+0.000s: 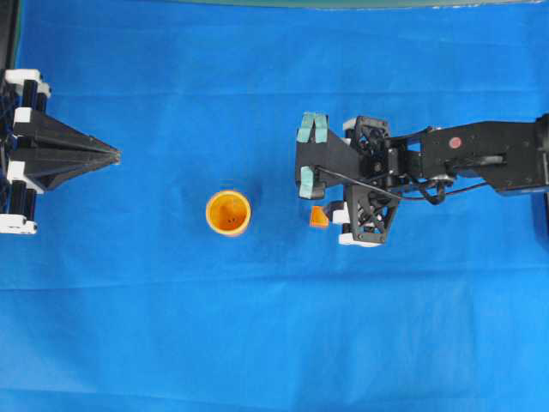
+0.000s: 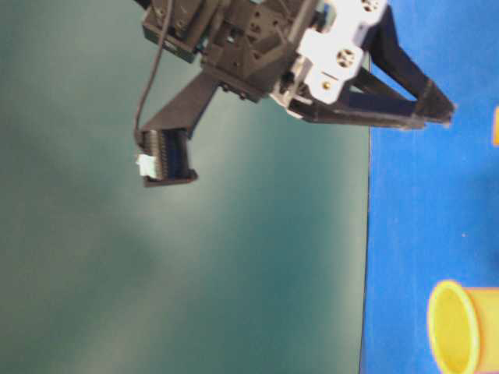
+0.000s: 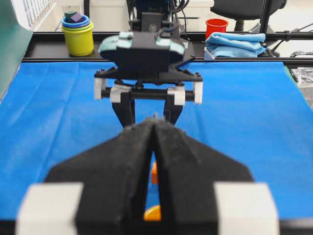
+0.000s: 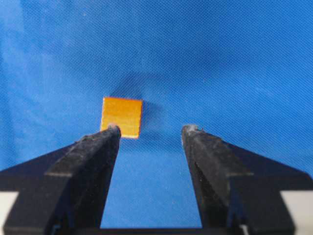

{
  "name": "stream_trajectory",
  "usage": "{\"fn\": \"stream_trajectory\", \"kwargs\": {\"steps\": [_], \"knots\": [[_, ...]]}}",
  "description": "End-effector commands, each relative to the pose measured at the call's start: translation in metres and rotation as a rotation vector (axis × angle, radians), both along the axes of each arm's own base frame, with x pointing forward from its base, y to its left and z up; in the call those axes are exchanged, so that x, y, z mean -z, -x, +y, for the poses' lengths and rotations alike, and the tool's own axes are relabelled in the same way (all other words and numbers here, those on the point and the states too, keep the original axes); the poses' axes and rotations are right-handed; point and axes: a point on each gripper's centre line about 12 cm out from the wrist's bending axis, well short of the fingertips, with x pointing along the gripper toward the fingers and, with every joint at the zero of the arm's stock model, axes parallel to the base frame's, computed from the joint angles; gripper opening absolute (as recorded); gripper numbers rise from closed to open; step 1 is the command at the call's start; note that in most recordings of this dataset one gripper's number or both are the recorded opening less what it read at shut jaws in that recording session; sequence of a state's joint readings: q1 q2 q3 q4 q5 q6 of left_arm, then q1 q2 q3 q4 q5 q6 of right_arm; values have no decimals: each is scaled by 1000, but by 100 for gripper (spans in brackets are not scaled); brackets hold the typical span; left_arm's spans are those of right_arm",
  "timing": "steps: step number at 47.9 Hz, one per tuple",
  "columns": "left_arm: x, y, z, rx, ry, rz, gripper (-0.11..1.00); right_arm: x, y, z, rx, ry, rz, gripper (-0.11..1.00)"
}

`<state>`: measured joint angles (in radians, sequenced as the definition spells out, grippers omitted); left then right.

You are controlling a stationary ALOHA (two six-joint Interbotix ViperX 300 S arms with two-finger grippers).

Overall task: Move the block forward with right arm.
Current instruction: 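Close the right gripper on the orange cube and lift it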

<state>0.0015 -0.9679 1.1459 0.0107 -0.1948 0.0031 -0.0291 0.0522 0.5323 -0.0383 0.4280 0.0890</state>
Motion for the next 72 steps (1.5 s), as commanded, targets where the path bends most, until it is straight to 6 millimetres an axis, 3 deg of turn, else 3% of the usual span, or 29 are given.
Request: {"fn": "stream_trajectory", "kwargs": {"steps": [1,11,23,72], "knots": [[-13,-3,0,1,-5,-31,0,-7,-7,3,-5,-1,-32,61],[-12,-2,0,2,-5,-29,0,5,-12,10,-16,-10,-39,63],[-12,-2,0,2,-5,-20,0,5,-20,12,-21,-10,-63,63],[-8,-2,0,1,-8,9,0,40,-16,20,-31,-21,-2,62]]}}
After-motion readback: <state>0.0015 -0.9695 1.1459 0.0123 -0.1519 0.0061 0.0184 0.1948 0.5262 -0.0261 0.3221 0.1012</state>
